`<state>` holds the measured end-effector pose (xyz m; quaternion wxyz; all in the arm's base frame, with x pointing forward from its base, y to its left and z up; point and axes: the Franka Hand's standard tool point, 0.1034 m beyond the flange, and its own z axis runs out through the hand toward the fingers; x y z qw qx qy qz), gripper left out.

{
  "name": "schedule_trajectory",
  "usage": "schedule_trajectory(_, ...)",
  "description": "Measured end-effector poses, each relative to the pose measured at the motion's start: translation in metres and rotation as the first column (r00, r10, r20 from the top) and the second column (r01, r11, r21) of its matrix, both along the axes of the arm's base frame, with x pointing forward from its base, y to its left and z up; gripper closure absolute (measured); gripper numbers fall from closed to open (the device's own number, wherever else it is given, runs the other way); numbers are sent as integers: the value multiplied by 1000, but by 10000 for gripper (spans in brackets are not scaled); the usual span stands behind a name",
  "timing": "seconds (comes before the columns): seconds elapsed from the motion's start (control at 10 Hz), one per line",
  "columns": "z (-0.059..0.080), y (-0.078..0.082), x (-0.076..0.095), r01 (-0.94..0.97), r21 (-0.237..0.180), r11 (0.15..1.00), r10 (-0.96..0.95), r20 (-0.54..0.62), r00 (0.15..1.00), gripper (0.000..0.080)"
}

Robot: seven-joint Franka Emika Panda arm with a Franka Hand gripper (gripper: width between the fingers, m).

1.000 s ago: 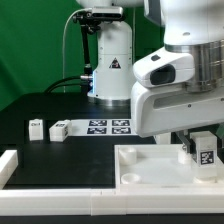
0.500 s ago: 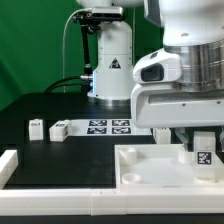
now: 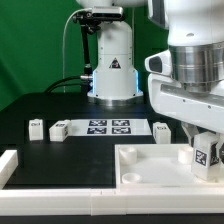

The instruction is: Assemble one leg

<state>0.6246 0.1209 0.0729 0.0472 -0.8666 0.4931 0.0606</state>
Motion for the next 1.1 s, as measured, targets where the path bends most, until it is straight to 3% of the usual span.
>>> schedule_trajectory(0.2,0,0,0,116,-3,993,-116,-16,993,500)
schedule_trajectory(0.3,0,0,0,79,0,997,-79,-11,997,500)
schedule_trajectory(0.4,0,1,0,38,3,999,-38,-5,999,306)
schedule_trajectory(0.5,0,1,0,38,3,999,-38,-5,999,306)
schedule_trajectory(0.6,0,1,0,-23,6,1000,23,4,1000,189)
schedule_trajectory(0.7,0,3,0,-145,12,989,145,22,989,156)
schedule_trajectory(0.8,0,6,-1,-237,15,971,236,36,971,156)
schedule_trajectory(1.1,0,6,-1,-614,5,789,611,97,786,150)
